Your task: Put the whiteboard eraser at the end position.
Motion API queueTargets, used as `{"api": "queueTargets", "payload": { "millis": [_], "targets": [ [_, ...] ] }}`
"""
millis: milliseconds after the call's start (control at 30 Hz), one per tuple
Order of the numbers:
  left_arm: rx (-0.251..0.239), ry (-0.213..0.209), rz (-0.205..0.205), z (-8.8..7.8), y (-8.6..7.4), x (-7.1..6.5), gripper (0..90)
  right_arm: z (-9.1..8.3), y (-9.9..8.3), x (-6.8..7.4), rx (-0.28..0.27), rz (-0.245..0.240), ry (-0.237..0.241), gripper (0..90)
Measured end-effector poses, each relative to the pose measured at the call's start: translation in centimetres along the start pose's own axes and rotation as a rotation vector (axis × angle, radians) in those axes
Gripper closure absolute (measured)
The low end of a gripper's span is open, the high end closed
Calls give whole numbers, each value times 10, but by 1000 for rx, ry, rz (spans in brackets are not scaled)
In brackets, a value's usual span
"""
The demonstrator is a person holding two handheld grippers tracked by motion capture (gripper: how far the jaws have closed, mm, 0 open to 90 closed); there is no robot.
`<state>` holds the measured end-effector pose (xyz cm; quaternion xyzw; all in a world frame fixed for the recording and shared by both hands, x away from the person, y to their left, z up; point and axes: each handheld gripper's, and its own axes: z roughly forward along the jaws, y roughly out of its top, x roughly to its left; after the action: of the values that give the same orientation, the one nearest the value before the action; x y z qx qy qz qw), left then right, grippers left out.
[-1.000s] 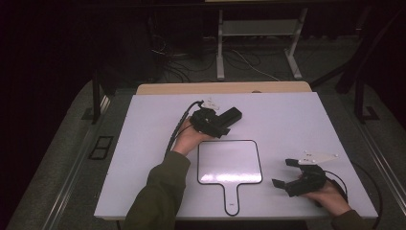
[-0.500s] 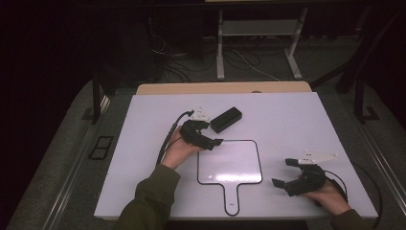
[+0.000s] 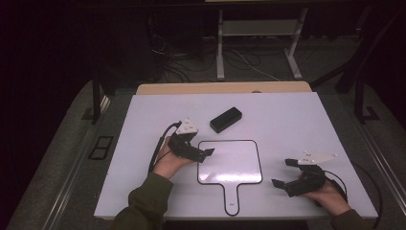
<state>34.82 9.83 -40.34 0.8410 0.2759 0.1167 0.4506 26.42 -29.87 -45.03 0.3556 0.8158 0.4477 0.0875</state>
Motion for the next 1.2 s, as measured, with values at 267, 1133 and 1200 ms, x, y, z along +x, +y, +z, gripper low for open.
{"api": "queueTargets", "payload": {
  "millis": [267, 1133, 1200],
  "targets": [
    [-24, 5, -33, -14, -16, -4, 6, 0, 0, 0, 0, -1, -1, 0],
    [-59, -8, -64, -56, -83, -22, 0, 1, 0, 1, 2, 2, -10, 0],
    [-57, -5, -65, -59, -86, -23, 0, 1, 0, 1, 2, 1, -11, 0]
  ]
}}
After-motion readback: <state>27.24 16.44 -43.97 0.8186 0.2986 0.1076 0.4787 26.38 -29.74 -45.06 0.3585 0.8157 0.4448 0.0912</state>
